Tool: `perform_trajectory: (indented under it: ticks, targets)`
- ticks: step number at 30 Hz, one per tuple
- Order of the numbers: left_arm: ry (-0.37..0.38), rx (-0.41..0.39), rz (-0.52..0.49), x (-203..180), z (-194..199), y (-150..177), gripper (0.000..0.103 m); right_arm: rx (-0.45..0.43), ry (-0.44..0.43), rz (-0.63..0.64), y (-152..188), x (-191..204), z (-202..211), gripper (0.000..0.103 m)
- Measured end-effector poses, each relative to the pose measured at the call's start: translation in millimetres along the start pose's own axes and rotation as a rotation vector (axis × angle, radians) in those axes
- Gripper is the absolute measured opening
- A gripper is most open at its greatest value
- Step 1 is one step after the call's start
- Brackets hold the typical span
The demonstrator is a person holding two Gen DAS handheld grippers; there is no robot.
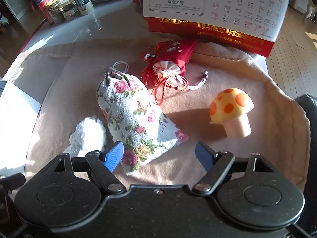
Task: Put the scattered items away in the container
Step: 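Grasp the white plush bear with the left gripper while the right grasps the floral bag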
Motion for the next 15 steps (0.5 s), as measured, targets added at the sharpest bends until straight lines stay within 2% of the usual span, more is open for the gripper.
perform_trajectory:
  ticks: [5,8,10,12,15]
  targets:
    - [0.013,0.003,-0.032,-10,0,-2,0.081,0.039,0.032,0.045,-17,20,-28,0.085]
    - [0.014,0.004,-0.045,-15,1,-3,0.081,0.052,0.057,0.071,-16,26,-42,0.085]
    - [0.017,0.005,-0.046,-15,0,-3,0.081,0.034,0.078,0.086,-10,28,-39,0.076]
    - [0.019,0.006,-0.042,-14,0,-4,0.081,0.026,0.072,0.097,-2,26,-30,0.059]
    - [0.02,0.01,-0.041,-15,0,-5,0.081,0.05,0.042,0.09,13,18,-12,0.05]
Point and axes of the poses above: each gripper's, at about its wrist camera, not at the fingertips, and z roughly against the way its jaws point, x to its left, y to its underside, the point moved 2 cm from there along -z, roughly the way its jaws point, and after that the axes turned 11 degrees about x, right-handed, at the moved point
